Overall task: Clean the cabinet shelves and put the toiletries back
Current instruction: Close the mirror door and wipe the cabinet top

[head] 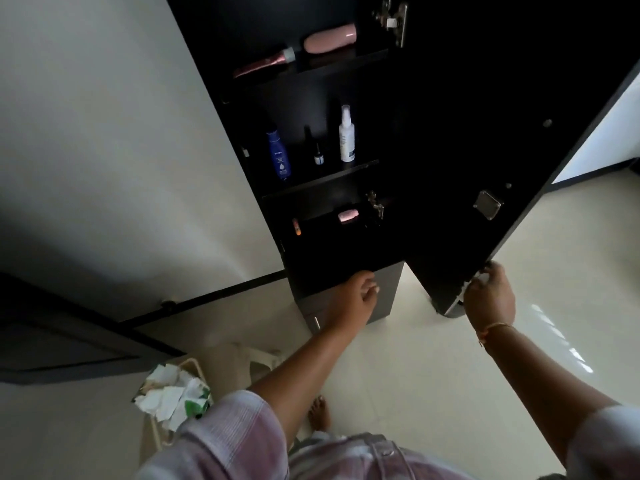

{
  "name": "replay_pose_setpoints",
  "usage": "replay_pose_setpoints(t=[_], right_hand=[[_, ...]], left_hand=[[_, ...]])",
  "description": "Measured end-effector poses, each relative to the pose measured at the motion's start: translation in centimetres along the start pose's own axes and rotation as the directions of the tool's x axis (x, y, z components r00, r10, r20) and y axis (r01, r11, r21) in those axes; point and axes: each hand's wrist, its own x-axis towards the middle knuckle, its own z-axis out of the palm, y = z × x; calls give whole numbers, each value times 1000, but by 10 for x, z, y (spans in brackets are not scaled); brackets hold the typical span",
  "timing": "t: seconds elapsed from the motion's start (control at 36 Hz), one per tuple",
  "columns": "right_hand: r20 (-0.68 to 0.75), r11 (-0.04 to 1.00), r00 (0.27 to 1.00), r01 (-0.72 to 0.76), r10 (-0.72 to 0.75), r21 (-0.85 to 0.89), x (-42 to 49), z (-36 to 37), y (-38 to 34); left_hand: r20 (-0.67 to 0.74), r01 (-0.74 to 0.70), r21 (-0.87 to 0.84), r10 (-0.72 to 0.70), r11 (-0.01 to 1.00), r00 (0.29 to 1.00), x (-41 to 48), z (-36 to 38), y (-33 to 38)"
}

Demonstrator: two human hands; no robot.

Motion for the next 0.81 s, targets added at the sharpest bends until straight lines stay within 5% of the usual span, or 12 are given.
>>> replay_pose_setpoints(t=[0.19,0.39,0.5,0.67,0.81], right_hand=[[139,964,964,241,-225,-115,-24,8,10],[417,815,768,571,-487,-99,-55,43,-13],[597,729,622,678,-506,-89,-61,75,-39],[754,657,470,751,-459,-68,-65,136,-82],[785,605,432,791,-444,-94,-55,187,-119]], left_hand=[[29,28,-32,-27,999,999,-13,8,-4],[19,13,-50,-12,999,1000,-21,7,-1],[-192,88,16,-84,996,978,-11,-10,-2],[-487,272,13,-231,962,842,25,-56,-29],[-582,353,-90,-336,931,740,65,-90,-56]])
